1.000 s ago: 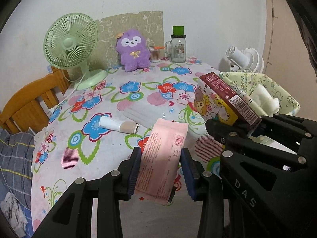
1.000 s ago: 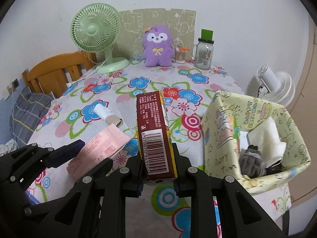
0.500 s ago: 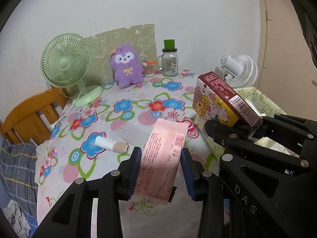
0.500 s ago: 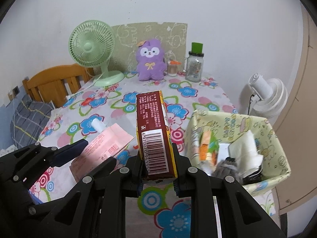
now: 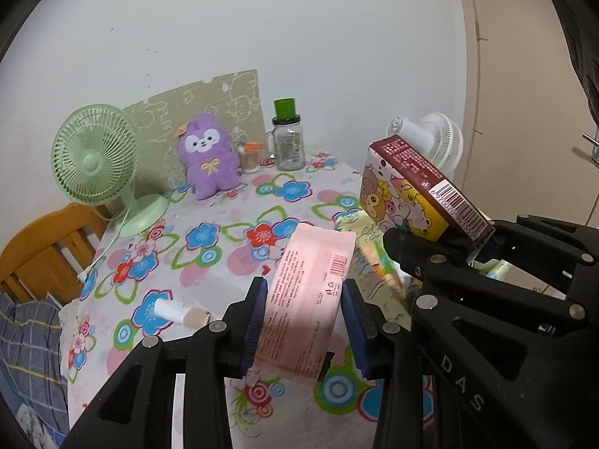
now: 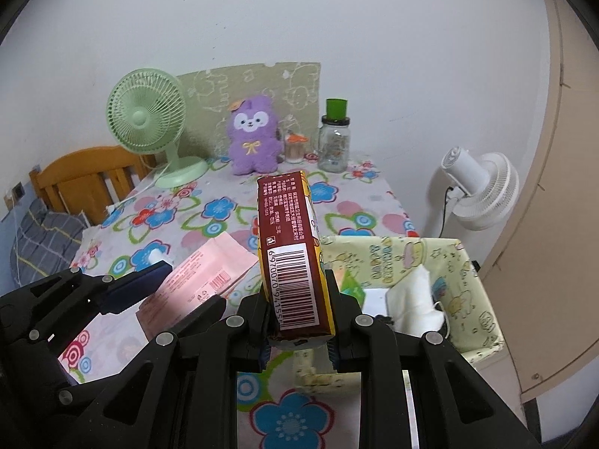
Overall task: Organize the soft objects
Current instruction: 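Carry the pink packet and brown box with both tools over the patterned box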
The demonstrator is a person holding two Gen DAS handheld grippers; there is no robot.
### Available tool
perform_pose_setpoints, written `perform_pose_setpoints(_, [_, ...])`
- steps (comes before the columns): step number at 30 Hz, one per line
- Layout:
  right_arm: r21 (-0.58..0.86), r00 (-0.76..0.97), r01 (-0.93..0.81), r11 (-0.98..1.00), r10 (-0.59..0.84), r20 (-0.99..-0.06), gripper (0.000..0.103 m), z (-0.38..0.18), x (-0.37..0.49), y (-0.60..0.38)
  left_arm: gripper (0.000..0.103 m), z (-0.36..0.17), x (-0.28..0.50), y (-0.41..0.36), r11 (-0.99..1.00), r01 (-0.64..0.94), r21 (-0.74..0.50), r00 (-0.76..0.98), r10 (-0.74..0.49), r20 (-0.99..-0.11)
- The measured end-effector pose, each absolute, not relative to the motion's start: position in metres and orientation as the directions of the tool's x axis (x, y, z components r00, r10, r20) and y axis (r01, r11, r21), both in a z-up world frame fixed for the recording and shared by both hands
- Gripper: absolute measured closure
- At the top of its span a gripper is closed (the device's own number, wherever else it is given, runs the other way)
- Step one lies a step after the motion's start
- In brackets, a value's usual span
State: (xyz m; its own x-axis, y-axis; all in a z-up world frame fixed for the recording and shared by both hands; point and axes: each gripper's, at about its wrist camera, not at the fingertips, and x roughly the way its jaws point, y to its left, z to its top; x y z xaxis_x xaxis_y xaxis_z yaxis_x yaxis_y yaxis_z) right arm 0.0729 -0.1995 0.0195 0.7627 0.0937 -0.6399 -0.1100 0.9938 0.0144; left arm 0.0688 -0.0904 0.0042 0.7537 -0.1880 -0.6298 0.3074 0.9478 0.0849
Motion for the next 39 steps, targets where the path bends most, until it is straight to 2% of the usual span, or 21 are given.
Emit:
perform_pose_setpoints(24, [0.026,0.761,-0.023,0.999,0.034,-0.648,0.077,0.014,0.096,-0.270,0.062,0.003,0.095,-0.158,0.906,0.413,0.090,0.721,-0.265,-0.640])
perform_pose_setpoints(36, [0.052,0.743,0.025,0.998,0.016,-0.670,0.077,-0.003,0.109,-0.300,0.061,-0.011,0.115,-0.187,0.883,0.461,0.086,0.673,-0.285,-0.682])
perform_pose_setpoints(39, [0.055,0.737,0.031,0.998,0.014,-0.676,0.077,-0.007,0.112,-0.306,0.057,-0.016,0.120,-0.193,0.882,0.464,0.081,0.663,-0.286,-0.691])
